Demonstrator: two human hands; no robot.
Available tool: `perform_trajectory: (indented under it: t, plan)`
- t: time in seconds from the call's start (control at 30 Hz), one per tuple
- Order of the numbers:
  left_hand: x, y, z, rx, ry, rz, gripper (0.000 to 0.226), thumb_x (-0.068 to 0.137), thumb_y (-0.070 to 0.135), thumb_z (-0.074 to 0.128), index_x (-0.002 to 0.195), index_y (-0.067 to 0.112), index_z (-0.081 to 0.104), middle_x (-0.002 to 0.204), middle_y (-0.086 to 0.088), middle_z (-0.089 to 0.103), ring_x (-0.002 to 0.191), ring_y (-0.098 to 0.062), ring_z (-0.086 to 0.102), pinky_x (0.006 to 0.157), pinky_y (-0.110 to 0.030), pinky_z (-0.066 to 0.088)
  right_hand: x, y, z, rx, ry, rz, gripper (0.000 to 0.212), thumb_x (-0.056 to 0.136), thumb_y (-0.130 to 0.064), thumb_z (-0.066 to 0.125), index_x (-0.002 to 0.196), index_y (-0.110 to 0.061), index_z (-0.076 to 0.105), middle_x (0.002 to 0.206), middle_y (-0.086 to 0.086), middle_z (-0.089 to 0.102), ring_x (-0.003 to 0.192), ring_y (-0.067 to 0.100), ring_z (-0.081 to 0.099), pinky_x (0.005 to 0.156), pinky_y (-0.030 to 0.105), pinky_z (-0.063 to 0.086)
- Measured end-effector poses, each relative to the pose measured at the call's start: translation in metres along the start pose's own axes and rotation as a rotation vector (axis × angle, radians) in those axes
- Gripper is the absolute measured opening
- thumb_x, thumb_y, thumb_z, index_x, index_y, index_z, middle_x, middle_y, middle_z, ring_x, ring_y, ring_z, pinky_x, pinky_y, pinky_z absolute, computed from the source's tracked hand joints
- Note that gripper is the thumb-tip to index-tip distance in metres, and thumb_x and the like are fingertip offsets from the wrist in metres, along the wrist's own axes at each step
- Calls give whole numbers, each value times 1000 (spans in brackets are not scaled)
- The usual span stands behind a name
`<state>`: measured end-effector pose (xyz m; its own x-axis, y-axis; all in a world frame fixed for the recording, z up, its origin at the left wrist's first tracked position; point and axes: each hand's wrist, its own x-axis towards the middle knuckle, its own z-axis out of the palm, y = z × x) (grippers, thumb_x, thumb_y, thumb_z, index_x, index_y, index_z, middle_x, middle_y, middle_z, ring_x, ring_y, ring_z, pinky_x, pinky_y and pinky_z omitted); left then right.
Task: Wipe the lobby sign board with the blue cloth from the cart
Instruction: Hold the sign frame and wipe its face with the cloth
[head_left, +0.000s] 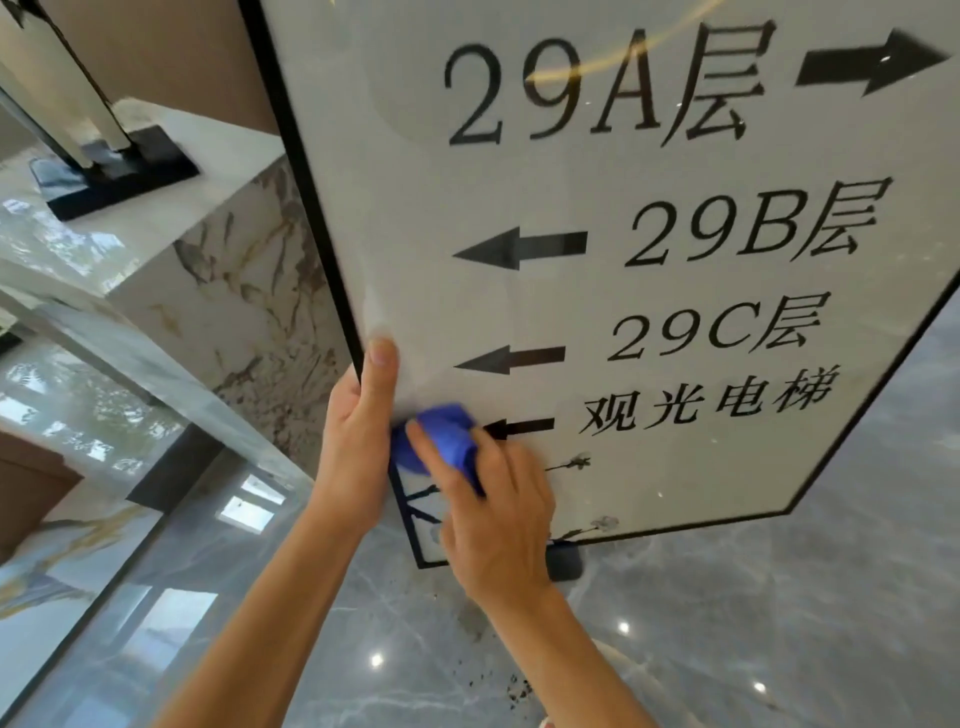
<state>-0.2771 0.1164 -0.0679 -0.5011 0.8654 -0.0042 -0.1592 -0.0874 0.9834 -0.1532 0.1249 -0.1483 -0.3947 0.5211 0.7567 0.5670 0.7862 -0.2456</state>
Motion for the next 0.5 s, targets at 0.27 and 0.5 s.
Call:
perform_trajectory:
  t: [0.27,0.5]
  plan:
    - [-5,7,4,36,38,-50,60,70,86,58,92,33,77,104,-3,77,99,-24,73,88,-46,60,106,74,-66,-80,249,174,57,92,-8,62,144,-23,42,120,6,43,95,23,52,79,29,44]
    - [-10,16,4,80,75,-86,81,64,90,57,95,16,69,103,-13,73,99,-33,68,97,-63,49,120,206,-156,-56,320,496,50,98,-12,41,148,-21,37,135,21,42,117,32,52,92,41,48]
